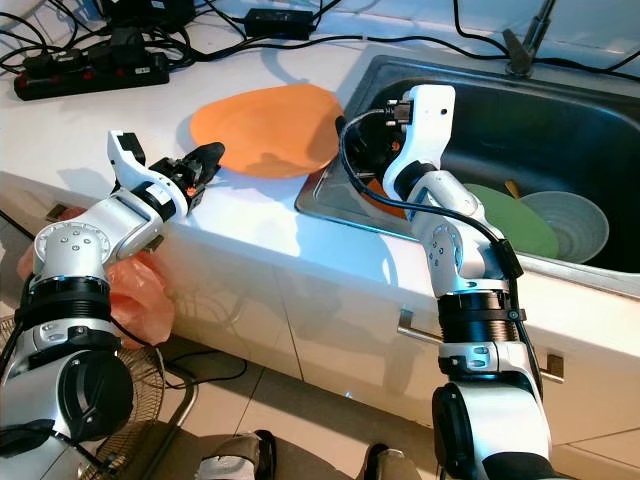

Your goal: Kitchen organization

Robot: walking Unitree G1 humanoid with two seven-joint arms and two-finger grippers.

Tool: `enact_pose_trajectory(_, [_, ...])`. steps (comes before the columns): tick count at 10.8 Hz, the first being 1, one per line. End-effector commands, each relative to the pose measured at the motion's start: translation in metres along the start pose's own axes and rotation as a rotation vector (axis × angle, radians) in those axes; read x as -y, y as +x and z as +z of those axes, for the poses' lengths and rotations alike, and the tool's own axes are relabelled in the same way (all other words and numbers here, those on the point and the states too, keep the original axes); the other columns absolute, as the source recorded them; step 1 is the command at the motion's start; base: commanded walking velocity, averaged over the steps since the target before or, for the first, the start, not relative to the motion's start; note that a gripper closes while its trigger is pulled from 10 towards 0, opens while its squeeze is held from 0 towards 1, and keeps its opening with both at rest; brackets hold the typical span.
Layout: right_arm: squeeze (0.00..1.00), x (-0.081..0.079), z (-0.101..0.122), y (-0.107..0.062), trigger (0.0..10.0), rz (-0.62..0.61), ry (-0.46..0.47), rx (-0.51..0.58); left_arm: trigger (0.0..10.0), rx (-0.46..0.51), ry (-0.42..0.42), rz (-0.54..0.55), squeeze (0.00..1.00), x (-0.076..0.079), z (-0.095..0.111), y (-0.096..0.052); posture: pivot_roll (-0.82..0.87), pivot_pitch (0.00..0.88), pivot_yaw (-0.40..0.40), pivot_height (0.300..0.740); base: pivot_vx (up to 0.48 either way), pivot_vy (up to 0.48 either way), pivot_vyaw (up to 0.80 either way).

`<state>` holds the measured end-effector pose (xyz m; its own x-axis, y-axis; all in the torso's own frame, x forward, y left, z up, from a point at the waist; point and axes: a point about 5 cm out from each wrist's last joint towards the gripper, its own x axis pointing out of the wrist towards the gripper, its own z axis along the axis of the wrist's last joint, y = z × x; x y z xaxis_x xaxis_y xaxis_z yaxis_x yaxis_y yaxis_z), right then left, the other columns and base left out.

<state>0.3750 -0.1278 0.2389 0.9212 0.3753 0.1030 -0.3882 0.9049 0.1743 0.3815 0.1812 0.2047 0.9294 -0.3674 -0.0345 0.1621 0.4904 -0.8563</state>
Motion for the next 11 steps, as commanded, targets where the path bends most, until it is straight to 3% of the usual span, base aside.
enact_pose_trajectory(1, [0.00, 0.002, -0.001, -0.001, 10.0, -0.009, 0.009, 0.006, 0.0, -0.032, -0.007, 0.028, 0.00, -0.007, -0.008, 0.000, 0.09, 0.134, 0.055, 0.740, 0.000, 0.000, 0.00])
enact_pose_trajectory(9, [0.00, 0.003, -0.005, 0.000, 10.0, -0.017, 0.059, -0.039, 0.0, 0.082, 0.032, 0.029, 0.00, -0.018, -0.001, -0.006, 0.09, 0.132, 0.050, 0.740, 0.000, 0.000, 0.00])
enact_pose_trajectory(11, [0.00, 0.007, -0.007, -0.001, 10.0, -0.032, 0.120, -0.046, 0.0, 0.124, 0.082, -0.073, 0.00, -0.010, 0.003, -0.007, 0.09, 0.128, 0.047, 0.740, 0.000, 0.000, 0.00])
